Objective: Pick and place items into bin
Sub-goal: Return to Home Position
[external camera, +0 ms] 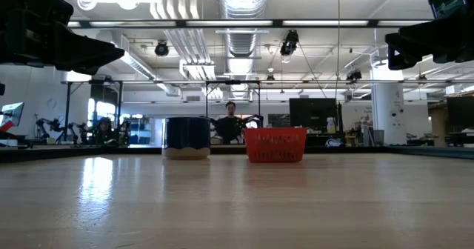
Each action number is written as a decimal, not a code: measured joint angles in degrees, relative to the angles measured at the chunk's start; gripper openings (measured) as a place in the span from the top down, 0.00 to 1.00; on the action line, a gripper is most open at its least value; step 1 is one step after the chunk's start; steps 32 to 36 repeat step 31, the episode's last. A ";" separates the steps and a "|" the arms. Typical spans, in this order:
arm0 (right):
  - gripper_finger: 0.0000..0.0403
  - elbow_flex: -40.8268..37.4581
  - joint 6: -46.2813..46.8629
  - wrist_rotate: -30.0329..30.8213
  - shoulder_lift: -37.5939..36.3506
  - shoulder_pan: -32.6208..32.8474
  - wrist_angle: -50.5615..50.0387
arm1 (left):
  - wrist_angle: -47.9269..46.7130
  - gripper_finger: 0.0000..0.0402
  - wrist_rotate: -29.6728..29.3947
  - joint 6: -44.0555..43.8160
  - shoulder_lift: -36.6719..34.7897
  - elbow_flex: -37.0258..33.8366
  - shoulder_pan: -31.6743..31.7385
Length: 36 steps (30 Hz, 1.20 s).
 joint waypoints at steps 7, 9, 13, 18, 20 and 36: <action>0.75 0.00 0.07 -0.01 0.00 0.00 0.01 | 0.01 0.60 0.00 0.00 0.00 0.00 -0.01; 0.75 -0.01 -0.01 -0.01 0.00 0.01 0.01 | 0.00 0.60 0.00 0.00 0.00 0.00 0.00; 0.75 -0.01 0.05 0.00 0.00 0.00 0.00 | 0.00 0.60 0.00 0.00 0.00 0.00 -0.02; 0.77 -0.01 0.01 0.01 0.00 0.00 0.01 | 0.01 0.60 0.00 0.00 0.00 0.00 0.00; 0.77 -0.01 -0.02 -0.01 0.00 0.00 0.01 | 0.01 0.60 0.00 0.00 0.00 0.00 0.00; 0.75 -0.01 0.06 -0.01 0.00 0.00 -0.01 | 0.01 0.60 0.00 0.00 0.00 0.00 -0.01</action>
